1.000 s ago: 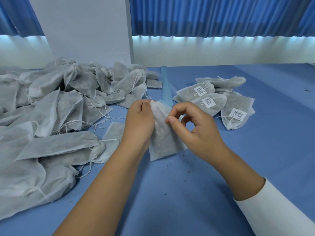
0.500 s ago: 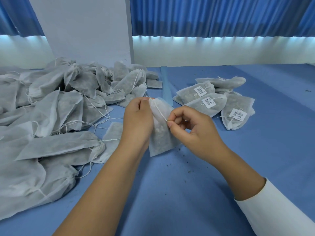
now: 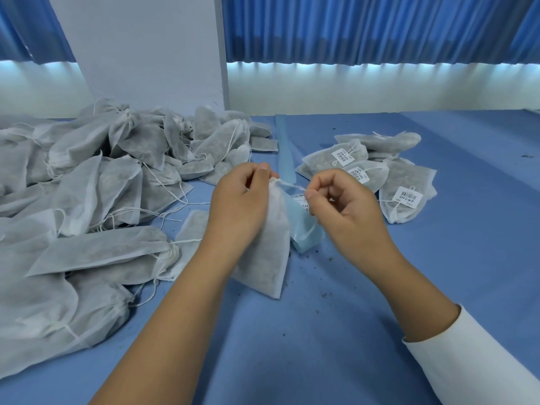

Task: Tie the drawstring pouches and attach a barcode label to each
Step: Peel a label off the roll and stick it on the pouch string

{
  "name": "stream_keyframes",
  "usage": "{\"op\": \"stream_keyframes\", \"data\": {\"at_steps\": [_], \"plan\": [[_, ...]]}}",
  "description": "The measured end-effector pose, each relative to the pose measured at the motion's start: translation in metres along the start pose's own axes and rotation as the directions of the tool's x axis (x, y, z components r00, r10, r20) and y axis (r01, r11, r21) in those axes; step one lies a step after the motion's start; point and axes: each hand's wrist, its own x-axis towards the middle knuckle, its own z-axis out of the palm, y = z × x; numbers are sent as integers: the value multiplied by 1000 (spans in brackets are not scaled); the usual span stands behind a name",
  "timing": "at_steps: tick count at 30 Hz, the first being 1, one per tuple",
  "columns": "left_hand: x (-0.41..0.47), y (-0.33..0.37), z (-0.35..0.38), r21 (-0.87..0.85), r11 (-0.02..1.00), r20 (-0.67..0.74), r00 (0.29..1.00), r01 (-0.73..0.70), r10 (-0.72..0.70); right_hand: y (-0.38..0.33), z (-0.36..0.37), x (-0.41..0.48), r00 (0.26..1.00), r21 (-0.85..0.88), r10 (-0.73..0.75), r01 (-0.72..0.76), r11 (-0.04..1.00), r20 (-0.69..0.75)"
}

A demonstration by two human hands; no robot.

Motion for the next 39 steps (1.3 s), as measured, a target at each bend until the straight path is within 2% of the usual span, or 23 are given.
{"op": "stream_keyframes", "data": {"at_steps": [4, 9, 15, 17, 20, 24, 28, 32, 36, 39], "plan": [[-1, 4, -3, -6, 999, 87, 995, 49, -48, 3, -4, 6, 991, 1, 71, -71, 997, -116], [-5, 10, -8, 2, 995, 205, 974, 95, -94, 11, -11, 13, 970, -26, 146, -153, 988, -194], [-10, 15, -16, 3, 997, 448, 891, 83, -75, 16, -13, 15, 954, -49, 157, -175, 983, -255], [-11, 16, -18, 4, 996, 487, 870, 90, -80, 16, -14, 15, 953, -59, 167, -187, 981, -253], [-10, 16, -19, 25, 995, 468, 879, 93, -94, 12, -15, 14, 965, -128, 154, -184, 975, -212], [-9, 17, -19, 34, 994, 465, 878, 106, -110, 3, -14, 9, 996, -267, 76, -83, 960, -35], [-10, 19, -20, -5, 992, 465, 879, 125, -108, -1, -10, 5, 992, -238, 54, -26, 971, 113], [-7, 19, -18, -61, 971, 395, 899, 230, -188, 1, -7, 4, 993, -163, 10, 9, 987, 116], [-7, 20, -19, -142, 937, 379, 892, 319, -247, 3, -5, 4, 998, -138, -3, 11, 990, 56], [-7, 20, -19, -192, 917, 380, 888, 349, -259, 2, -7, 6, 999, -100, 44, -43, 994, 4]]}}
